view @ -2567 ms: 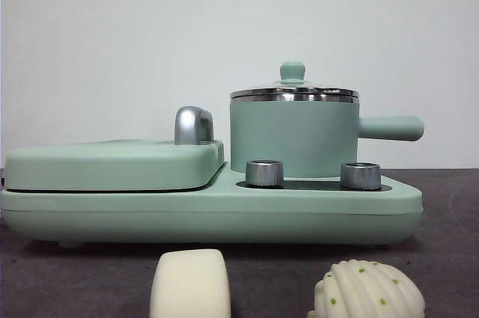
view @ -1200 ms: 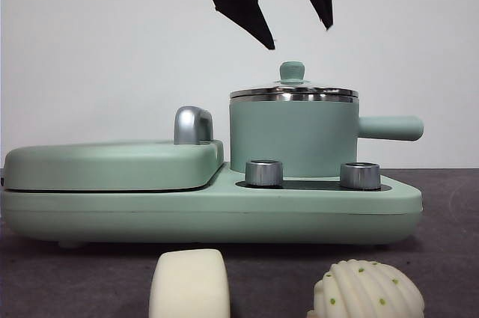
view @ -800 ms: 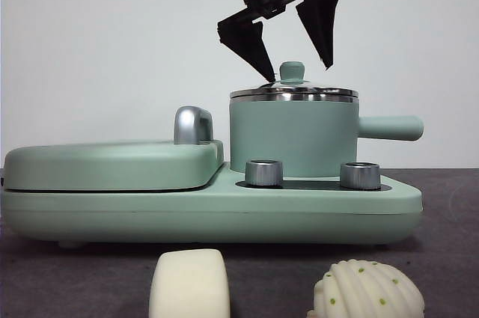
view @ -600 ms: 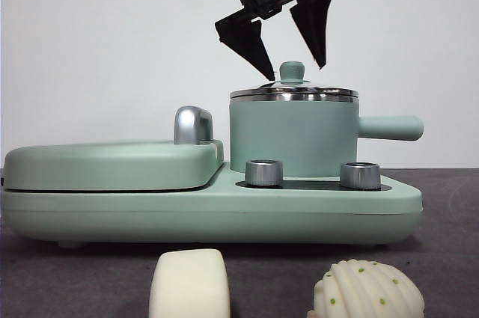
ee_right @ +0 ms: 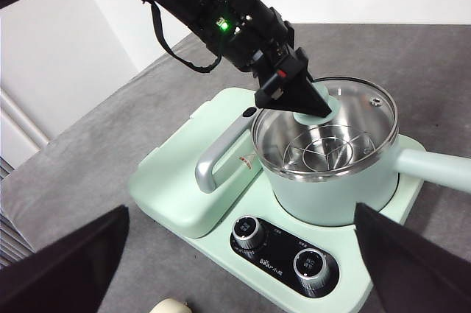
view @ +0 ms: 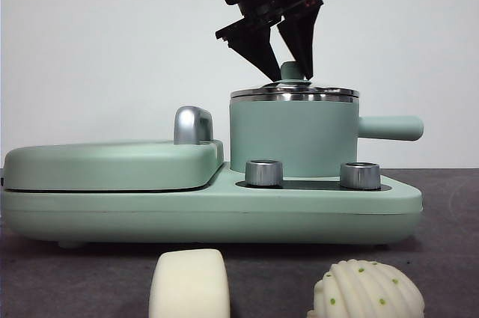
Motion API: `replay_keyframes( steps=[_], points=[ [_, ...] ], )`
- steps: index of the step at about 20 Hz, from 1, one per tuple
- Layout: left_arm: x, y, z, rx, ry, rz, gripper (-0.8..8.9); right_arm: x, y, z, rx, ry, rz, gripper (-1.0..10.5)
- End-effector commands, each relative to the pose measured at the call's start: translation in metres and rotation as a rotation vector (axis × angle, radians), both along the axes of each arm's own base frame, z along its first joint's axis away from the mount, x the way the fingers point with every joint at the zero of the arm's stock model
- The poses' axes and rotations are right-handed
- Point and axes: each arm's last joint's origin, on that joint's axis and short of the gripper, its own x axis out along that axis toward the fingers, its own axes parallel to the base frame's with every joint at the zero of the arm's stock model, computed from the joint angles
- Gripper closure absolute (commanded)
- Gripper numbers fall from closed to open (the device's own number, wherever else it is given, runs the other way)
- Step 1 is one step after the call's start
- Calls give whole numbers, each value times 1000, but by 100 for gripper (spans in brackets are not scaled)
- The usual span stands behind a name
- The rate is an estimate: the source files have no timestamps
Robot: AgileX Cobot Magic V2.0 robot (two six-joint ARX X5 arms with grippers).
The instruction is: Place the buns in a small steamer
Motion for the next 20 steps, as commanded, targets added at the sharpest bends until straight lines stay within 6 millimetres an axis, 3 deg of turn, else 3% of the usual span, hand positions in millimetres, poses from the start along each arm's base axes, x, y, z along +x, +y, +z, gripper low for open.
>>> replay_keyframes(
  steps=[1,9,15,20],
  points=[
    [2,-7,-5,-5,6,-22,663,-1,0,5,0,-22,2,459],
    [1,-6,0,-2,9,-22,704,-1,0,5,0,-22,2,459],
    [-7,3,39,-48,-42,-15,704,-1,0,5,2,-20,4,459],
    [-8,24,69,-75,-73,25,704,3,2,5,85,67,64,460]
  ],
)
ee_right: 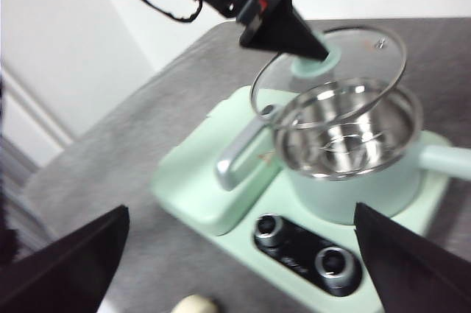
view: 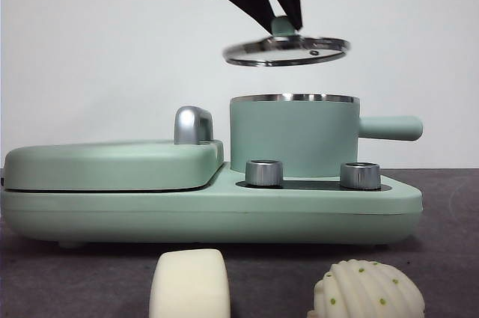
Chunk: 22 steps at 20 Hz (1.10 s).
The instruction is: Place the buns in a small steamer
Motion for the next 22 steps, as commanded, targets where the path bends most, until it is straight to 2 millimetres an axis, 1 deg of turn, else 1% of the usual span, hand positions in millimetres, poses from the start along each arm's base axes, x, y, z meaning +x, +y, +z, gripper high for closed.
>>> replay_keyframes(
  steps=[1,6,8,10,13,16,19,22],
  points=[
    [3,10,15,-30,-35,26,704,5,2,4,61,60,39,460],
    [16,45,27,-40,-42,115,704,17,15,-1,108,204,129,461],
    [23,60,29,-38,-42,153,704,24,25,-3,95,264,157,461],
    [33,77,28,-34,-38,198,704,33,40,-5,63,333,178,461],
    [45,100,29,-32,-40,259,703,45,76,-7,-27,415,214,462],
    [52,117,29,-30,-41,302,704,53,121,-15,-176,481,231,467],
    [59,134,29,-28,-43,343,704,59,165,-31,-349,553,241,469],
    [65,150,28,-27,-43,383,704,63,200,-52,-453,611,271,469]
  ],
)
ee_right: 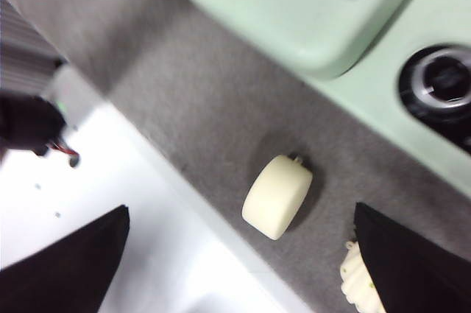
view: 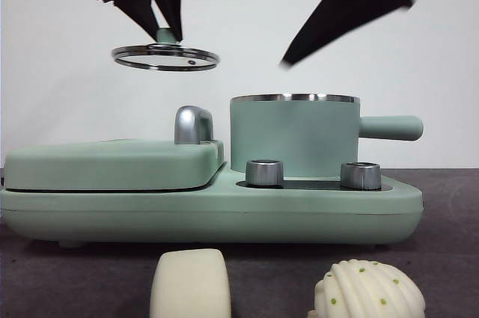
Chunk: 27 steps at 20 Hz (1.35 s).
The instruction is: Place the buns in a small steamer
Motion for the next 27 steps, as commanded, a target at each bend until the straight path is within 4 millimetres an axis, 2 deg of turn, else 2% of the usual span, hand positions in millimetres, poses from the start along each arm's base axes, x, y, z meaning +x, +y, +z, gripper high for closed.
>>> replay_keyframes(
  steps=[1,6,11,13,15,19,23,25,27],
  points=[
    [-2,13,17,-23,-68,26,704,3,27,-15,-68,33,19,469],
    [3,29,17,-20,-65,68,704,3,59,-62,-219,135,36,469],
    [4,35,17,-21,-67,81,704,1,77,-100,-345,171,49,476],
    [4,35,17,-21,-69,82,704,1,81,-111,-376,187,55,512],
    [5,35,17,-22,-72,83,704,1,85,-119,-392,194,61,599],
    [6,38,17,-22,-74,89,704,1,87,-122,-399,175,59,778],
    [7,44,17,-21,-73,104,704,1,89,-118,-390,176,63,808],
    [8,48,17,-21,-73,113,704,5,90,-106,-399,178,79,808],
    [8,50,17,-21,-73,119,704,13,90,-84,-419,172,103,808]
  ],
)
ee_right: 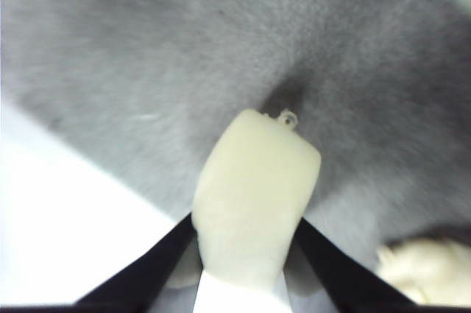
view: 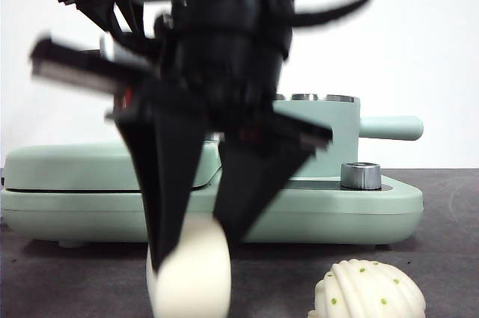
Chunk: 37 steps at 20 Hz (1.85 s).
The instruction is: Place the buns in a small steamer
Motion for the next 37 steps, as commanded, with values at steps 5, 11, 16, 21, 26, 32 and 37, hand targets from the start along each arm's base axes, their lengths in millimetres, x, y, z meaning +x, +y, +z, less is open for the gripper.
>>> replay_keyframes(
  steps=[5,11,16,21,26,32,37],
  points=[
    [-6,2,17,-17,-74,0,704,46,-10,91,38,-62,31,808],
    [-6,1,17,-17,-73,1,704,120,-63,147,85,-162,-126,807],
    [-6,1,17,-20,-72,4,704,174,-85,145,78,-186,-207,807],
    [-6,1,17,-24,-68,9,704,204,-84,112,32,-135,-202,806],
    [-6,1,17,-24,-69,9,704,213,-79,90,23,-79,-179,796],
    [-6,1,17,-24,-68,9,704,216,-76,81,27,-47,-173,782],
    [-6,1,17,-24,-68,8,704,216,-76,81,26,-48,-171,666]
  ],
)
